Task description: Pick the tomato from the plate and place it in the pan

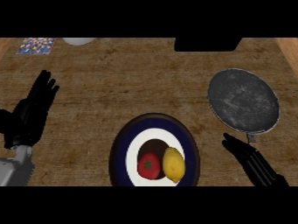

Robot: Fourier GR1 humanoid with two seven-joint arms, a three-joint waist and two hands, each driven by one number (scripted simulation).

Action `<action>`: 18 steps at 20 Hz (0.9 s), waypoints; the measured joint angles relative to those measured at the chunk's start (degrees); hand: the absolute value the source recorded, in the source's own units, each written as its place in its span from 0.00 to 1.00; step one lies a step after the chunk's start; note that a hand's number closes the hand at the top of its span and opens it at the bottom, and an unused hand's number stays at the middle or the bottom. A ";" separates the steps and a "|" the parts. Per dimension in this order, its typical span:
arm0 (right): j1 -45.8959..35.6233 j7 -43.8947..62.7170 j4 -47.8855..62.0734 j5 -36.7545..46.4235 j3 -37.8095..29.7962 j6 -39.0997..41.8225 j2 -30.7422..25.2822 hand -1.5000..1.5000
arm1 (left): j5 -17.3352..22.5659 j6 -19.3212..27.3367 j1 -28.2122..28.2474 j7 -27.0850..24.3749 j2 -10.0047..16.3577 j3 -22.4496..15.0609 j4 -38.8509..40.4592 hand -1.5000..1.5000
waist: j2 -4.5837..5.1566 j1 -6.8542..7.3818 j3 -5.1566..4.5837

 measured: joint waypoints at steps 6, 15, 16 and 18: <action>-8.12 16.73 -4.25 8.84 4.27 15.40 -0.24 0.00 | -0.24 -1.22 -1.27 0.38 -0.20 0.07 0.83 0.50 | 0.37 1.21 -0.10; -22.86 35.64 4.32 8.20 10.35 39.56 8.42 0.00 | -1.04 -1.51 -2.13 1.03 -1.16 -0.04 0.83 0.50 | 0.51 2.03 -0.04; -23.61 36.90 5.96 7.26 10.71 41.66 9.43 0.00 | -1.18 -1.59 -2.14 0.51 -1.34 0.10 1.29 0.50 | 0.55 1.97 -0.03; -25.35 39.11 7.76 5.61 11.48 45.41 12.18 0.00 | -1.40 -1.25 -2.57 1.33 -1.24 0.43 0.89 0.50 | 0.50 1.80 0.01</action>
